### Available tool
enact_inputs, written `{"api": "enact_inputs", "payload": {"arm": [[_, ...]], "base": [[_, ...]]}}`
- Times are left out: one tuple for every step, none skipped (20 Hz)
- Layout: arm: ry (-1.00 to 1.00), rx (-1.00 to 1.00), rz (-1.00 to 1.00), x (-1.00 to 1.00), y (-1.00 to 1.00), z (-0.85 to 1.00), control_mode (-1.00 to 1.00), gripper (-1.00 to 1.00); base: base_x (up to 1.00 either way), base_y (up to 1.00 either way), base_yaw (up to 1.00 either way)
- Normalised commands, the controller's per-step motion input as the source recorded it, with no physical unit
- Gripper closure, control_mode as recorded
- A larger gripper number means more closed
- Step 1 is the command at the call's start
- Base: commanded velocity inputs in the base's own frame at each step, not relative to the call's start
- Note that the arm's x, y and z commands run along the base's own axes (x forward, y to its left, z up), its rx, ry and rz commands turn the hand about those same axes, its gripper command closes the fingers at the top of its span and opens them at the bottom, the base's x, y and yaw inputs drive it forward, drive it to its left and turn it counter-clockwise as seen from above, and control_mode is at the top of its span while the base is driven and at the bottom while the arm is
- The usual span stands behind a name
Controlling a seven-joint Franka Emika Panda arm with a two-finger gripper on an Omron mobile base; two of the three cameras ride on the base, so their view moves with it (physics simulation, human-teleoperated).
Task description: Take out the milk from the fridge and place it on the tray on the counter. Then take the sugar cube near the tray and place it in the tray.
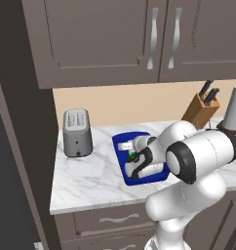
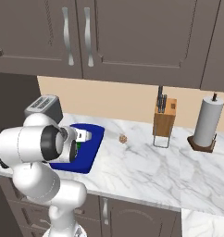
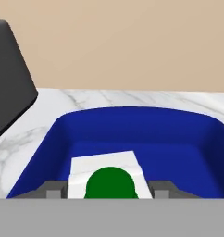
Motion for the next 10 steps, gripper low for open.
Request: {"api": "enact_inputs", "payload": {"arm": [[0.00,0.00,0.00,0.00,0.00,-0.21,-1.00,1.00],[0.01,0.00,0.00,0.00,0.00,-0.22,-1.00,1.00],[0.01,0.00,0.00,0.00,0.00,-0.22,-1.00,1.00],[0.02,0.00,0.00,0.00,0.01,-0.24,-1.00,1.00],[0.03,0.00,0.00,0.00,0.01,-0.26,-1.00,1.00],[0.04,0.00,0.00,0.00,0.00,-0.27,-1.00,-1.00],[0.01,0.00,0.00,0.00,0.00,-0.09,-1.00,-1.00],[0.00,0.00,0.00,-0.10,0.00,0.00,-1.00,-1.00],[0.00,0.00,0.00,-0.14,0.00,0.00,-1.00,-1.00],[0.00,0.00,0.00,-0.09,0.00,0.00,-1.00,-1.00]], "base": [[0.00,0.00,0.00],[0.00,0.00,0.00],[0.00,0.00,0.00],[0.00,0.00,0.00],[0.00,0.00,0.00],[0.00,0.00,0.00],[0.00,0.00,0.00],[0.00,0.00,0.00],[0.00,0.00,0.00],[0.00,0.00,0.00]]}}
